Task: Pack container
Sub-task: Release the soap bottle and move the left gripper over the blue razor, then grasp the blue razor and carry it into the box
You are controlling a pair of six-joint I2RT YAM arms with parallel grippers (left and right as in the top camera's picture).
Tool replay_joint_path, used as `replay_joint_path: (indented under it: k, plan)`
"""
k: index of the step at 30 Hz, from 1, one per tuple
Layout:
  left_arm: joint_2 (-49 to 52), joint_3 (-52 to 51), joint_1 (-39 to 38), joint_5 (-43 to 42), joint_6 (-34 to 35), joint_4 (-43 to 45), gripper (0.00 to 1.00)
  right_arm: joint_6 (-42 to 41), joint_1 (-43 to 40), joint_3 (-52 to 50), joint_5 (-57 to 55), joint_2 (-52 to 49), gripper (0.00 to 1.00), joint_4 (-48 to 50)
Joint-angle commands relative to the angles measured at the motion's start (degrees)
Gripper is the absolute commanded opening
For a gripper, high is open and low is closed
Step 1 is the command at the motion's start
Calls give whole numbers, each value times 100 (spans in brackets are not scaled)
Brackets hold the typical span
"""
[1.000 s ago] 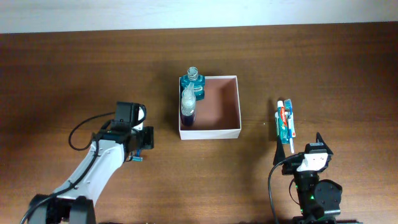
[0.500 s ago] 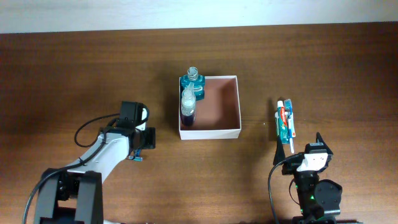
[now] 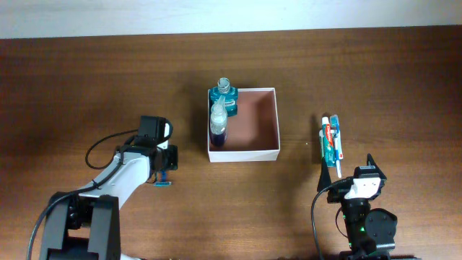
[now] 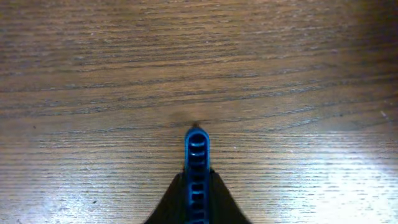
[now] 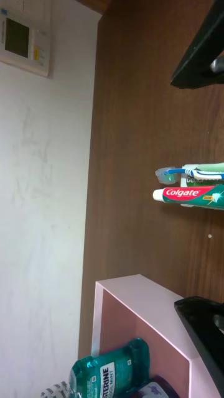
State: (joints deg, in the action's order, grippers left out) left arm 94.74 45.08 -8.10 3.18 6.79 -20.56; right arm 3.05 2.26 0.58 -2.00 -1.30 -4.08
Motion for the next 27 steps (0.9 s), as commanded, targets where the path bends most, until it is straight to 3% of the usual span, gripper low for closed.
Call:
replay_joint_path:
  k: [1,10,14,19,27]
  plan:
    - [264,-122,13,-192,2,-87,1,-7,-42,-26,7,13,99,-46]
    - [212,81,13,-240,0,-175,1,-7,-42,-26,7,13,99,-46]
    - [-136,511,11,-260,2,-691,1,-7,-42,-26,7,13,99,-46]
    - [-892,1246,-7,-1340,7,-1373,1,-7,-42,-26,7,13,99,-46]
    - [-2146,1587,-302,-2199,837,-1038,1,-7,-42,-26,7,13,99,-46]
